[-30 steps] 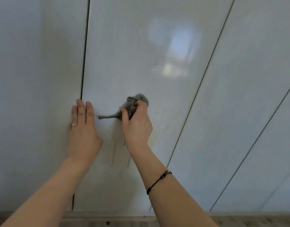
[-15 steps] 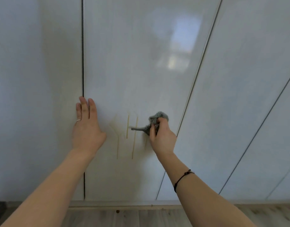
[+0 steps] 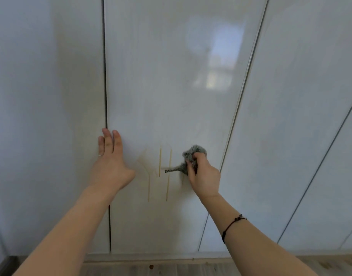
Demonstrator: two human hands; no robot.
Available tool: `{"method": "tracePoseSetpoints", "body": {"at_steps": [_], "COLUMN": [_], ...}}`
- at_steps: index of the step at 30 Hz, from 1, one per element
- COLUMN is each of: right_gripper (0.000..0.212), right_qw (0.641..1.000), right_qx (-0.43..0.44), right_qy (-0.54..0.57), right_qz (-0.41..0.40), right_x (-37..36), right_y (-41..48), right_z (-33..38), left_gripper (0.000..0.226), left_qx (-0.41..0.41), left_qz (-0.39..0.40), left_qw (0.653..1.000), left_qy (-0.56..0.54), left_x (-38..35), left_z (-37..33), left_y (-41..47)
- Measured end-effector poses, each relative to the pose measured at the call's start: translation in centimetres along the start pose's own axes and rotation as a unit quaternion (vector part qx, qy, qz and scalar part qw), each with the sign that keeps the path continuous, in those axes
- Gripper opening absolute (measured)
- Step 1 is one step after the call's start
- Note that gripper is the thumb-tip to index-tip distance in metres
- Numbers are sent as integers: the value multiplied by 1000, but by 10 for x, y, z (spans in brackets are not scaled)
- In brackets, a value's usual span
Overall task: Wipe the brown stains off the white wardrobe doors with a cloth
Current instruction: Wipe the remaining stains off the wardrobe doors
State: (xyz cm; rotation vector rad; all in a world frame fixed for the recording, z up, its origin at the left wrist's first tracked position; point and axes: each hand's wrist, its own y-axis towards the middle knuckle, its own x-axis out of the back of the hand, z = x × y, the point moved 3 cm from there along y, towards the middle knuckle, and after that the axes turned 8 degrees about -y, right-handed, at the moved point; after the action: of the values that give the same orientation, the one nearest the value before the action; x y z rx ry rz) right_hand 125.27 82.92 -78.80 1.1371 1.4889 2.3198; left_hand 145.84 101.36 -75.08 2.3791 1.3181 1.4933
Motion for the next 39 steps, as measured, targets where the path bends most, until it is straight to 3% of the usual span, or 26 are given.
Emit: {"method": "tracePoseSetpoints", "body": {"at_steps": [5,7,9,11,13,15,17,19,21,22,24,26,28,29,31,33,35,37,39], "right_gripper": [18,15,18,27,39,34,24,21,20,19,24,31,32,32,29,24,19,15,16], "right_qw": [986,986,997,981,967,983,1000,988,980,987,999,958,905,907,953,995,992,969,984], "right_qx": [-111,-131,-71,88,187,142,26,-91,-130,-108,22,187,263,264,205,89,-62,-154,-100], "right_qy": [83,69,-2,-78,-102,-82,-6,70,93,75,-19,-102,-140,-142,-102,-26,78,156,114], "right_qz": [-96,-76,37,155,138,87,-12,-100,-118,-93,18,194,305,297,197,42,-75,-116,-92], "right_x": [25,14,-8,-27,-32,-20,-1,11,10,5,-14,-34,-42,-39,-27,-1,23,31,24], "right_y": [55,26,-23,-66,-70,-40,2,34,34,20,-27,-74,-90,-82,-52,-6,40,62,48], "right_z": [12,-4,-20,-28,-31,-17,-3,-1,-5,-8,-21,-33,-38,-35,-18,5,18,22,26], "left_gripper": [110,111,112,112,111,111,111,111,111,111,111,111,111,110,110,109,109,110,109], "left_qx": [9,7,4,4,4,2,0,-3,-7,-8,-7,-6,-5,-5,-4,-2,1,-2,-7], "left_qz": [40,48,48,46,43,38,33,27,23,22,21,24,26,24,18,19,21,21,25], "left_qw": [999,999,999,999,999,999,999,1000,1000,1000,1000,1000,1000,1000,1000,1000,1000,1000,1000], "left_qy": [12,11,11,9,8,12,13,9,8,8,6,4,8,10,11,7,2,1,2], "left_x": [4,6,7,6,4,4,3,3,3,3,4,5,5,5,4,3,2,2,3], "left_z": [9,11,12,12,11,11,11,11,10,10,10,10,9,8,6,5,6,7,9], "left_y": [8,10,10,9,9,8,7,5,4,4,4,4,4,4,3,4,4,4,4]}}
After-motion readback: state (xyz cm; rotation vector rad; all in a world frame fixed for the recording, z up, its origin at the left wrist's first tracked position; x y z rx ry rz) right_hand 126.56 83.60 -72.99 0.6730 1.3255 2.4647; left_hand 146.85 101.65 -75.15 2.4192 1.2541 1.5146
